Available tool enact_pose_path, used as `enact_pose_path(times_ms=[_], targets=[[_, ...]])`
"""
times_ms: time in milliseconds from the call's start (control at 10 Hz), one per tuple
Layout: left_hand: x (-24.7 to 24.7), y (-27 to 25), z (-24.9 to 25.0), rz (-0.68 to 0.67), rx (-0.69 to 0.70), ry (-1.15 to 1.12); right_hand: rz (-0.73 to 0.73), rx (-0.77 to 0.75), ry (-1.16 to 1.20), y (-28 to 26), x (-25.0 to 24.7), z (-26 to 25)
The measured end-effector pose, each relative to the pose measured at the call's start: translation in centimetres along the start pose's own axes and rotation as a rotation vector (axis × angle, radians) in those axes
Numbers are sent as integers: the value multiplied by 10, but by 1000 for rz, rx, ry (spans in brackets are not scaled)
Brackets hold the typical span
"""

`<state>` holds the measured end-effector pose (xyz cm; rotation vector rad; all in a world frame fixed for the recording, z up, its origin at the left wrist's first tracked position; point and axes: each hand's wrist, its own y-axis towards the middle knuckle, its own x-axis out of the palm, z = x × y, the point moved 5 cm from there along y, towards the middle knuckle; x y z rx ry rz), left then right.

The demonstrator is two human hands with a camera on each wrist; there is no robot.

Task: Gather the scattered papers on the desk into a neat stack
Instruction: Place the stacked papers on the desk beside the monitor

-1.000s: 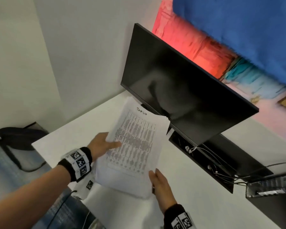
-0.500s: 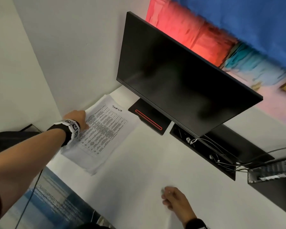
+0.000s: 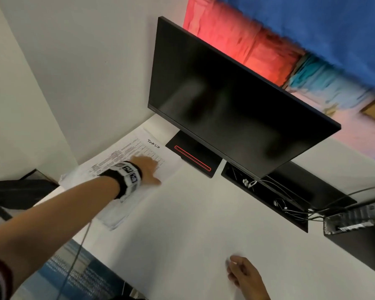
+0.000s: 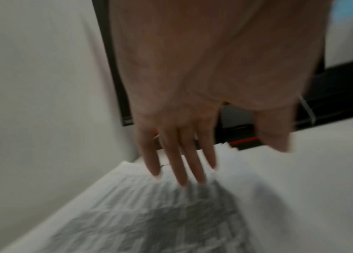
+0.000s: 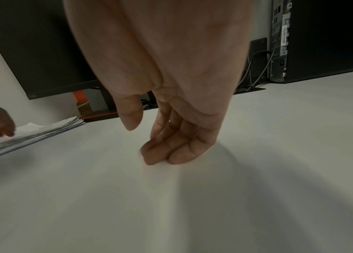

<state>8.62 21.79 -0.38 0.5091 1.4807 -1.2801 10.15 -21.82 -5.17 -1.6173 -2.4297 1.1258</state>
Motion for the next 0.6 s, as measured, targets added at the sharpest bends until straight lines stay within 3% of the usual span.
enact_pose_path(times_ms=[100,200,400,600], targets=[[18,7,36,-4,84,125,50,-4,-19,-4,1,1],[19,10,51,233,-30,313,79,-4,-70,-8,2,5],[22,6,40,272,-134,309,107,-6,-88,-18,-2,10],[23,1,39,320,-114,193,105,-13,-110,-20,-8,11]])
